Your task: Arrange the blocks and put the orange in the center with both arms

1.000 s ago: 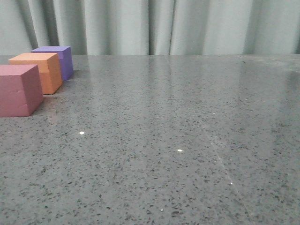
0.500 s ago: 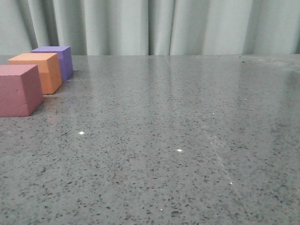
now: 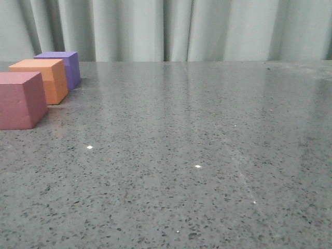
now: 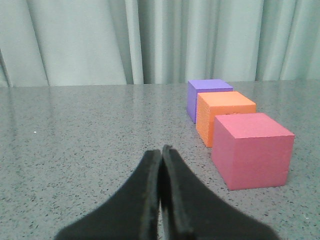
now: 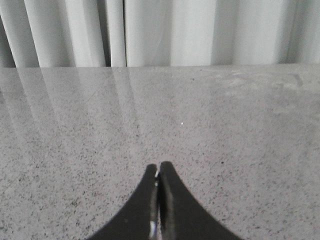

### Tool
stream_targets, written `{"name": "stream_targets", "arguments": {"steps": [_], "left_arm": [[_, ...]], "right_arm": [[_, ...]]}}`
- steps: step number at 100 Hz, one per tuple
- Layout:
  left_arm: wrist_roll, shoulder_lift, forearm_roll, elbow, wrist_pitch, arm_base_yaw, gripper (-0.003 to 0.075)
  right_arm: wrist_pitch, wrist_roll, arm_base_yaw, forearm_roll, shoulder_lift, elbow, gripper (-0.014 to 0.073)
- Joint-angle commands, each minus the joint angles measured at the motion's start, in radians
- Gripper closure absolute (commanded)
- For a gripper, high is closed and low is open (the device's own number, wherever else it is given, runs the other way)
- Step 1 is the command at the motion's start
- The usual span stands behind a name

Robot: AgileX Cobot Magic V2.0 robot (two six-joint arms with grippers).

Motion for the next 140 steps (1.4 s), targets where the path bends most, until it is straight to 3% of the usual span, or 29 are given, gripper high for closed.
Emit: {"name": "stream_targets", "arguments": {"steps": [1, 45, 140], "left_arm": [[-0.001, -0.033, -0.008, 0.053, -0.077, 0.000, 0.0739], [-0.001, -0.033, -0.008, 0.053, -0.077, 0.000, 0.0739], [-0.001, -0.033, -0.008, 0.053, -0.077, 0.000, 0.0739]], "right_arm": [[-0.128, -0.009, -0.016, 0.017, -0.021, 0.006, 0.0661], [-0.256, -0.009, -0.056, 0.033, -0.021, 0.091, 0.0661], [-0.247, -0.009, -0.056, 0.032, -0.021, 0.090, 0.0661]]}}
